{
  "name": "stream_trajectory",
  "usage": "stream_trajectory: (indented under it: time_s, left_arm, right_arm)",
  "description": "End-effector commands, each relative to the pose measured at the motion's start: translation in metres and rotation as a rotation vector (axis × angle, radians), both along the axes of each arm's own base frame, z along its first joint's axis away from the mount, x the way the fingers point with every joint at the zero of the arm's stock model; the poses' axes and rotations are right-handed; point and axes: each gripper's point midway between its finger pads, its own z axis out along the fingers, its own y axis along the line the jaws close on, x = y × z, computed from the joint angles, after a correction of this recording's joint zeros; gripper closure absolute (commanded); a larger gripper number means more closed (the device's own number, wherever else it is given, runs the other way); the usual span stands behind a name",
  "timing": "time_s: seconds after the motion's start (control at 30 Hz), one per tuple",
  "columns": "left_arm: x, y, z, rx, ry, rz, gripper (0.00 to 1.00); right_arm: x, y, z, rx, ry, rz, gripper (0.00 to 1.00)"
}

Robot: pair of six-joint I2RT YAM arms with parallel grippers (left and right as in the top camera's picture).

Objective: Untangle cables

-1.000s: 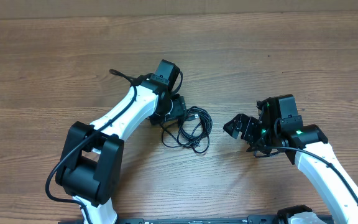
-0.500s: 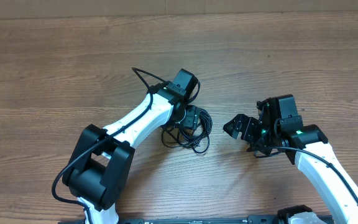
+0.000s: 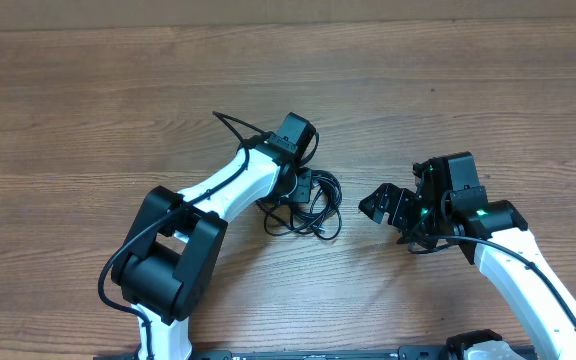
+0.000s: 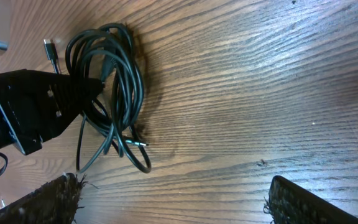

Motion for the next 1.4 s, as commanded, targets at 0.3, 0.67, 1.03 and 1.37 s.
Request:
stream_trajectory:
  time_s: [0.3, 0.67, 1.03, 1.37]
  left_arm:
    - [0.017, 0.031, 0.166, -0.138, -0.274, 0.102, 0.95]
    - [-0.033, 0.059, 0.238, -0.187, -0.368, 0.170, 0.96]
    - [-0.066, 0.097, 0.219, -0.004, -0.261, 0.268, 0.96]
    - [-0.074, 0.051, 0.228, 0.025, -0.375, -0.013, 0.95]
  right_arm:
    - [-0.010, 0.017, 0.045, 0.093, -0.120, 0.145, 0.13]
    - [-0.053, 0.044, 0.135, 0.340, -0.357, 0.293, 0.12]
    - [-0.106, 0.067, 0.156, 0.339, -0.479, 0.504, 0.16]
    - [-0.056, 0.070, 0.167, 0.113, -0.693, 0.344, 0.00]
